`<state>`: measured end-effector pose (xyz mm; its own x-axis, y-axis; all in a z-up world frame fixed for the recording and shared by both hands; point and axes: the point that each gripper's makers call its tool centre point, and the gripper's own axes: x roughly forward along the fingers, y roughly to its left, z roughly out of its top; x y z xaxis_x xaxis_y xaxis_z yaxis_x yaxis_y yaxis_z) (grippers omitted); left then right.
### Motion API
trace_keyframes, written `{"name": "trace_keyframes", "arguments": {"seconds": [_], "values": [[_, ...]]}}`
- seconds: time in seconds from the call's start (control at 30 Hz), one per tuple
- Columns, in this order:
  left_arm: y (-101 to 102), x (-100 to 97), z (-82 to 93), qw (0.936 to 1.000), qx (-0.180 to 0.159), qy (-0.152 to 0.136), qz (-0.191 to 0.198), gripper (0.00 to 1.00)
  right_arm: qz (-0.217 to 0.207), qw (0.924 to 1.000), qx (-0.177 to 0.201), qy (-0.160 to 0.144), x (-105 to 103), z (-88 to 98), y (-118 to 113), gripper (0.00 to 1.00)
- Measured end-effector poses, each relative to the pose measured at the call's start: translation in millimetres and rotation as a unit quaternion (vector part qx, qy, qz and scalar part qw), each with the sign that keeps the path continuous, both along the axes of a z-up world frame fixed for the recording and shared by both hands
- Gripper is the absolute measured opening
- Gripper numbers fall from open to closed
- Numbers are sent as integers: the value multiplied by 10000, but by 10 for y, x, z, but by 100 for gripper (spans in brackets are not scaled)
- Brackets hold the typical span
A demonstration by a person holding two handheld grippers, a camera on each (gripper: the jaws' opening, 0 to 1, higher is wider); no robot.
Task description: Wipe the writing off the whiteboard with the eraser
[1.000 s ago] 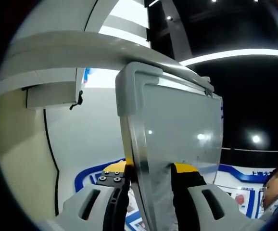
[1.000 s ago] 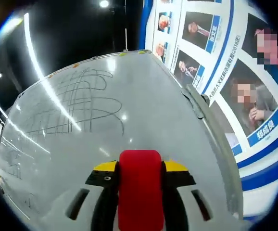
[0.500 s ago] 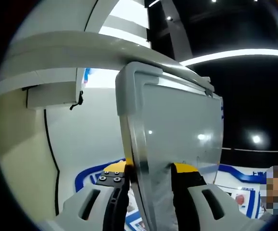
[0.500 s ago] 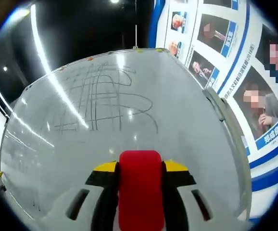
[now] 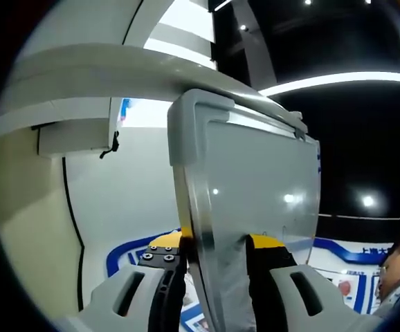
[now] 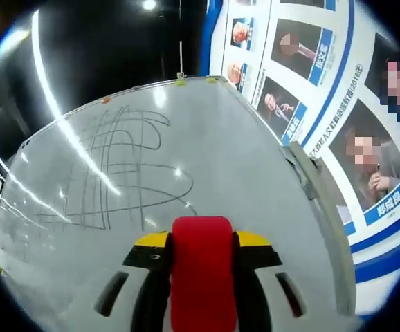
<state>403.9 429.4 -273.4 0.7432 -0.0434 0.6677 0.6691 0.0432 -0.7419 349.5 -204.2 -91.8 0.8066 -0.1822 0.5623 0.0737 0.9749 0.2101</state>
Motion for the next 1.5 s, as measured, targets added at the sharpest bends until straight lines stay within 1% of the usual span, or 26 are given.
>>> {"name": "trace_keyframes", "arguments": {"seconds": [0.13,0.3,0.37,0.4,0.5,0.57,0.7,0.77,0.8,0.83,0.93,0.97,1.07,1.1,1.17,1.2,1.23,1.27,1.3,1.37,1.4,1.47,1.5], "values": [[1,-7,4,10000,3,-3,12,37,-10,10000,-86,-4,7,27,128,29],[-10,-11,7,10000,1,8,3,37,-14,9993,-381,-27,35,88,397,29],[-6,-11,6,10000,0,9,10,37,-2,9980,-627,-46,49,125,582,29],[-6,-11,6,10000,1,14,7,37,-71,9970,-776,-45,51,142,649,29],[1,-2,-1,10000,-6,16,14,37,-50,9954,-955,-74,69,170,870,29],[9,2,-5,10000,-15,22,23,37,-26,9921,-1251,-93,85,192,1101,29],[6,1,-5,10000,-10,36,19,37,-40,9882,-1526,-123,104,204,1426,29],[4,-2,-2,10000,-13,43,19,37,33,9857,-1676,-144,119,203,1652,29],[3,-3,-2,10000,-11,44,18,37,3,9839,-1782,-159,123,204,1744,29],[2,-3,-2,10000,-10,45,18,37,-1,9833,-1813,-164,125,204,1776,30],[-3,-8,1,10000,-12,52,18,37,15,9787,-2043,-185,138,197,2032,30],[-6,-12,3,10000,-13,50,19,37,57,9741,-2251,-198,147,186,2234,30],[-10,-15,4,10000,-17,49,21,37,110,9649,-2616,-200,151,154,2524,30],[-12,-16,5,10000,-16,46,23,37,145,9589,-2825,-208,151,130,2682,30],[-14,-17,5,10000,-23,44,25,37,149,9482,-3168,-204,148,78,2915,30],[-12,-17,5,10000,-28,44,33,37,181,9454,-3247,-210,147,57,2988,30],[-11,-17,6,10000,-35,44,40,37,237,9407,-3376,-252,145,2,3137,29],[-11,-17,6,10000,-37,46,38,37,240,9397,-3401,-255,144,-11,3162,29],[-11,-18,7,10000,-36,50,32,37,180,9333,-3577,-242,141,-52,3245,30],[-12,-21,9,10000,-34,56,28,37,199,9323,-3604,-240,140,-84,3285,30],[-12,-23,9,10000,-31,56,17,37,206,9298,-3668,-239,144,-103,3305,30],[-14,-22,9,10000,-10,61,-12,37,117,9188,-3939,-244,156,-99,3299,30],[-20,-21,10,10000,4,63,-38,37,197,9198,-3911,-240,152,-95,3271,30]]}}
